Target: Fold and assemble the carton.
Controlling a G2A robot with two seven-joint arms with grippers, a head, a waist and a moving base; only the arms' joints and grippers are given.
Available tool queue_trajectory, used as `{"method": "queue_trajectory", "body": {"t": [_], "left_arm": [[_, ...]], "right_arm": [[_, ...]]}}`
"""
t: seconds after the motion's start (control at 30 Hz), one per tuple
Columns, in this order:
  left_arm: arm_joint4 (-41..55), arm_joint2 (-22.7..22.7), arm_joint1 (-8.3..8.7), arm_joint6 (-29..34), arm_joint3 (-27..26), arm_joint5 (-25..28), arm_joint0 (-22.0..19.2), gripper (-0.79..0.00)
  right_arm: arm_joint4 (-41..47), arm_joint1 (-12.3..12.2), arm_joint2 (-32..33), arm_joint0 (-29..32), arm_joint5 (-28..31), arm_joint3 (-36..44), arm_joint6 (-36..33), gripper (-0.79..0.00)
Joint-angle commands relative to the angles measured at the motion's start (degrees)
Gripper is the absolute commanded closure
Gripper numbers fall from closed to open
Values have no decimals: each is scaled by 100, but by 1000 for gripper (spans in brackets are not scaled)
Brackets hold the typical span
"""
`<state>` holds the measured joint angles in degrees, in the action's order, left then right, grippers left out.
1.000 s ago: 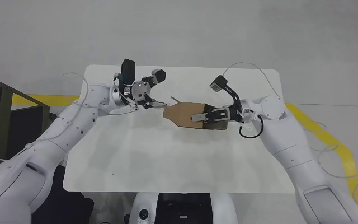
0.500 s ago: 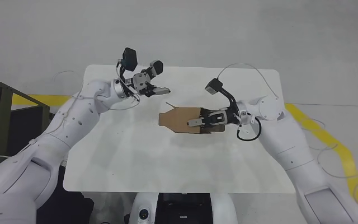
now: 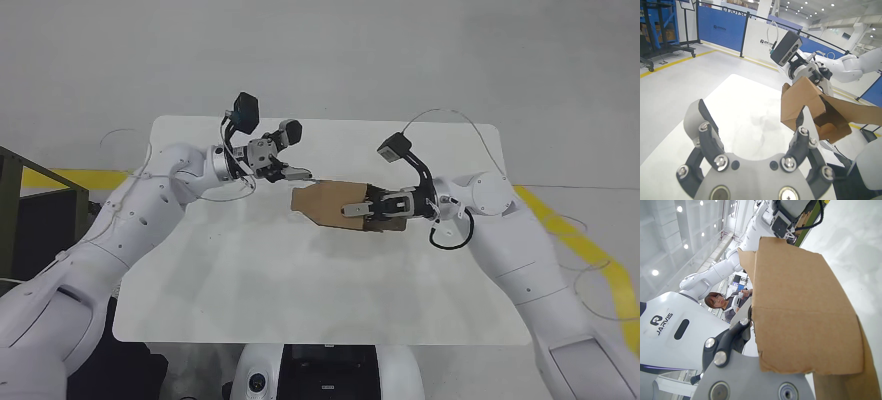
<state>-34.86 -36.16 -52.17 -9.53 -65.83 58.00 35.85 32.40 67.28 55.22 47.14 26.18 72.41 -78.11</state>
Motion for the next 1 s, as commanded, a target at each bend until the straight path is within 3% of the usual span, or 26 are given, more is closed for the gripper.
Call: {"method": "queue_trajectory", "body": {"t": [0.0, 0.43, 0.97], "left_arm": [[-14, -15, 34, 31, -122, 0, 44, -785], [-194, 46, 250, 103, -644, 0, 215, -785], [-79, 189, 234, 140, -681, 0, 85, -785]], "right_arm": [[14, -6, 0, -3, 10, 1, 10, 0], [87, -45, -30, -23, 49, 32, 50, 0], [117, -75, -119, -36, 83, 114, 83, 0]]}}
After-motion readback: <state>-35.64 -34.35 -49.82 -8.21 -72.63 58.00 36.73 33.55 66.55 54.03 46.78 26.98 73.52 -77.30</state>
